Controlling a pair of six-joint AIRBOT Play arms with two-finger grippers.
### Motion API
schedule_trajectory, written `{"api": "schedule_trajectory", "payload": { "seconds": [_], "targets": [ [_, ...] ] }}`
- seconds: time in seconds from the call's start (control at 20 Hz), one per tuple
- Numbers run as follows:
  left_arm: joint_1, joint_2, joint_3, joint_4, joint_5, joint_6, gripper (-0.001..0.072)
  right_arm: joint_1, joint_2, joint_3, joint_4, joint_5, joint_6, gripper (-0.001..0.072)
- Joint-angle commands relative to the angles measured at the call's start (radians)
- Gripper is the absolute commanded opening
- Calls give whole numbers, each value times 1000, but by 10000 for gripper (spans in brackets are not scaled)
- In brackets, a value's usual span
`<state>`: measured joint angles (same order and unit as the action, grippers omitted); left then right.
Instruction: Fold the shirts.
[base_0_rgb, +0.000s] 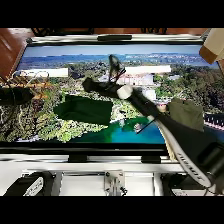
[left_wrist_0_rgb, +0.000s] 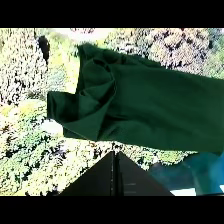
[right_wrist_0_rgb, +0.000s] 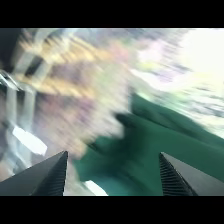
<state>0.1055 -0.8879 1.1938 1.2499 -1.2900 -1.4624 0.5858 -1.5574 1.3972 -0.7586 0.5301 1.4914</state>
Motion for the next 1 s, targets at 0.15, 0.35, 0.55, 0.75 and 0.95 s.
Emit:
{"api": "schedule_trajectory", "payload": {
  "seconds": [0.15,0.35,0.55,0.75,0.95],
  "targets": [
    [-8,2,-95,3,44,10,30,-276,14,-106,-381,610,195,663],
    [-8,2,-100,3,51,10,30,-249,-123,-145,-83,538,66,663],
    [-8,2,-100,4,51,10,30,-177,-203,-145,63,397,-15,663],
    [-8,2,-100,4,51,10,30,-157,-231,-145,144,317,-30,662],
    [-8,2,-100,4,51,11,30,-162,-242,-143,189,325,-34,304]
  ]
}}
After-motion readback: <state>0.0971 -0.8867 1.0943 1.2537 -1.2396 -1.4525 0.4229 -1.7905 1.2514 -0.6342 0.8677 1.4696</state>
